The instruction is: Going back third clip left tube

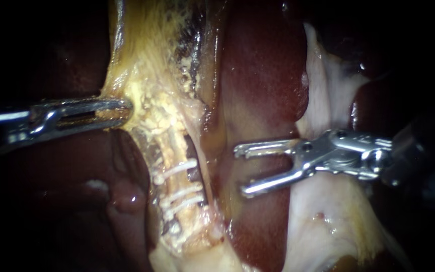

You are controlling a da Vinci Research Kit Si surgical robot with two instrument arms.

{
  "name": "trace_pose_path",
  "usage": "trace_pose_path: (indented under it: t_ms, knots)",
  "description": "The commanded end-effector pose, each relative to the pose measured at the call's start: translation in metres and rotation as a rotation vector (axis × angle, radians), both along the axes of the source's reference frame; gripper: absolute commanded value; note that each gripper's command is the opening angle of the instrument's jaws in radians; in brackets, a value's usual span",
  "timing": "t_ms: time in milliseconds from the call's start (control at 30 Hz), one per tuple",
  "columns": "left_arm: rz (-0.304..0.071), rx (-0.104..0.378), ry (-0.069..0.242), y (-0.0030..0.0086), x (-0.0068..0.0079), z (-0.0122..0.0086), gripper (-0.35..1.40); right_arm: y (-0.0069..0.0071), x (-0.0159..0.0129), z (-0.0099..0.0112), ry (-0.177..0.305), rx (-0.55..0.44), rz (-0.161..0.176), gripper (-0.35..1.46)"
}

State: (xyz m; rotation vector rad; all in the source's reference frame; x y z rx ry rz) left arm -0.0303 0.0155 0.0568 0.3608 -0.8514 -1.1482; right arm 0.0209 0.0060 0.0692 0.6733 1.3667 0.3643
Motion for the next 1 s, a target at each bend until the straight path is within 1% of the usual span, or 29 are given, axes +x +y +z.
trace_pose_path:
  t_ms: [33,133,267,367,633,833,900,1000]
  knots:
    - [0.000,0.000,0.000,-0.0001,-0.0001,0.0001,-0.35,0.0001,-0.0002,-0.0004,0.003,-0.018,0.000,0.60]
    - [-0.004,-0.004,0.004,-0.0002,-0.0004,0.0005,-0.35,0.0006,-0.0008,-0.0012,0.012,-0.059,-0.005,0.60]
    - [0.004,-0.003,0.002,-0.0005,-0.0012,0.0020,-0.35,0.0006,-0.0008,-0.0013,0.019,-0.087,-0.008,0.60]
    - [0.019,-0.004,0.010,-0.0006,-0.0020,0.0034,-0.35,0.0005,-0.0008,-0.0012,0.021,-0.099,-0.009,0.60]
    - [0.030,0.021,0.012,-0.0005,-0.0042,0.0064,-0.35,0.0005,-0.0008,-0.0012,0.022,-0.105,-0.010,0.60]
    - [0.040,0.028,0.006,-0.0007,-0.0060,0.0071,-0.35,0.0005,-0.0008,-0.0014,0.023,-0.110,-0.011,0.60]
    - [0.042,0.028,0.005,-0.0007,-0.0063,0.0071,-0.35,0.0005,-0.0008,-0.0014,0.023,-0.110,-0.011,0.60]
    - [0.042,0.027,0.005,-0.0007,-0.0063,0.0071,-0.35,0.0005,-0.0008,-0.0014,0.023,-0.110,-0.011,0.60]
